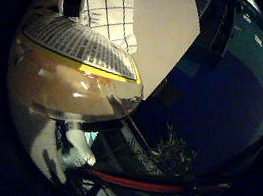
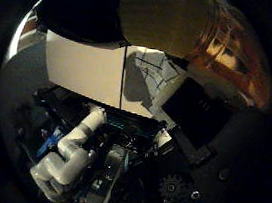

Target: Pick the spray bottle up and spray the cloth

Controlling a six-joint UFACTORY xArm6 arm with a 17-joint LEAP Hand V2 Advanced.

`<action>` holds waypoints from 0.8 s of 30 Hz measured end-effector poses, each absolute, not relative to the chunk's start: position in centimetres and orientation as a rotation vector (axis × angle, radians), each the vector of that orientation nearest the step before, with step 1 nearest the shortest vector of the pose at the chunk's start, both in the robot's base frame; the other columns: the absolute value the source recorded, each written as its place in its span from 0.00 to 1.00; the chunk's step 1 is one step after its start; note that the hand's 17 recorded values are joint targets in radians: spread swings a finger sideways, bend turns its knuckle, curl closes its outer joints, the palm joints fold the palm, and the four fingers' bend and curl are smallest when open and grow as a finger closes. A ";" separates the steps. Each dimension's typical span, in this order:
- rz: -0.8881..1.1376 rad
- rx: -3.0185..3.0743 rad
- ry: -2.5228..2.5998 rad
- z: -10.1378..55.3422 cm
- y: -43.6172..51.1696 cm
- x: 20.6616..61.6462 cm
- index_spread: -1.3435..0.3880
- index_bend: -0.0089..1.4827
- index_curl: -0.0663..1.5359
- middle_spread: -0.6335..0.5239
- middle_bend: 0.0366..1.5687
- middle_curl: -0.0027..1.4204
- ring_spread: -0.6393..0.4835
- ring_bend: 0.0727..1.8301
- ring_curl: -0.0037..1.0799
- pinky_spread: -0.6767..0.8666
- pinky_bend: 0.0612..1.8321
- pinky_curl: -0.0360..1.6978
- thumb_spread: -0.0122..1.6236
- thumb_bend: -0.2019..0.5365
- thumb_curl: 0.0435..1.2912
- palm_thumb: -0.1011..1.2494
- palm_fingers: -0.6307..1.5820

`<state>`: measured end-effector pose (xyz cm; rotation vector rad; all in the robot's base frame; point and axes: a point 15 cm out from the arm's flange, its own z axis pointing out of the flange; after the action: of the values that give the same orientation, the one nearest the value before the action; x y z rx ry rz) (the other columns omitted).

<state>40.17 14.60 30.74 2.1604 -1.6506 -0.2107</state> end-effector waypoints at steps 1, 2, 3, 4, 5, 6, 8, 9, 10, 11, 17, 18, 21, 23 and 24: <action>-0.226 2.171 -1.654 30.8 15.0 40.1 0.69 0.81 0.42 0.48 0.85 0.41 0.42 0.78 0.52 0.29 0.58 0.58 0.63 0.25 0.44 0.83 0.84; -0.245 2.181 -1.655 30.9 15.6 39.9 0.69 0.81 0.42 0.48 0.85 0.41 0.42 0.78 0.52 0.29 0.58 0.58 0.63 0.25 0.44 0.83 0.84; -0.259 2.200 -1.659 31.1 16.2 39.8 0.69 0.81 0.42 0.48 0.85 0.41 0.42 0.78 0.52 0.29 0.58 0.58 0.63 0.25 0.44 0.83 0.84; -0.265 2.217 -1.663 31.3 16.8 39.8 0.69 0.81 0.42 0.48 0.85 0.41 0.42 0.78 0.52 0.29 0.58 0.58 0.63 0.25 0.44 0.83 0.84; -0.272 2.236 -1.670 31.6 17.3 40.0 0.69 0.81 0.42 0.48 0.85 0.41 0.42 0.78 0.52 0.29 0.58 0.58 0.63 0.25 0.44 0.83 0.84; -0.281 2.257 -1.678 31.9 18.0 40.1 0.69 0.81 0.42 0.48 0.85 0.41 0.42 0.78 0.52 0.29 0.58 0.58 0.63 0.25 0.44 0.83 0.84; -0.307 2.284 -1.690 32.1 18.9 40.2 0.69 0.81 0.42 0.48 0.85 0.41 0.42 0.78 0.52 0.29 0.58 0.58 0.63 0.25 0.44 0.83 0.84; -0.329 2.301 -1.696 32.2 19.6 40.1 0.69 0.81 0.42 0.48 0.85 0.41 0.42 0.78 0.52 0.29 0.58 0.58 0.63 0.25 0.44 0.83 0.84; -0.348 2.318 -1.705 32.4 20.2 40.1 0.68 0.81 0.42 0.48 0.85 0.41 0.42 0.78 0.52 0.29 0.58 0.58 0.63 0.25 0.44 0.83 0.84; -0.369 2.335 -1.713 32.5 20.8 40.1 0.68 0.81 0.42 0.48 0.85 0.41 0.42 0.78 0.52 0.29 0.58 0.58 0.63 0.25 0.44 0.83 0.84; -0.514 2.498 -1.759 34.2 25.2 40.7 0.68 0.81 0.42 0.48 0.85 0.41 0.43 0.78 0.52 0.29 0.58 0.58 0.63 0.26 0.44 0.84 0.84; -0.536 2.537 -1.777 34.7 26.0 41.1 0.68 0.81 0.42 0.48 0.85 0.41 0.43 0.78 0.52 0.29 0.58 0.58 0.63 0.25 0.44 0.84 0.84; -0.626 2.611 -1.803 35.7 27.5 41.5 0.68 0.81 0.42 0.49 0.84 0.41 0.43 0.78 0.52 0.29 0.58 0.58 0.63 0.26 0.44 0.85 0.84; -0.708 2.652 -1.799 36.2 28.2 41.4 0.68 0.81 0.42 0.49 0.84 0.41 0.43 0.78 0.52 0.29 0.58 0.58 0.63 0.25 0.45 0.85 0.84; -0.748 2.668 -1.802 36.4 28.5 41.3 0.68 0.81 0.42 0.49 0.85 0.41 0.43 0.78 0.52 0.29 0.58 0.58 0.63 0.26 0.45 0.85 0.84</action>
<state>41.28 28.54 36.45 2.6684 -1.8019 -0.7477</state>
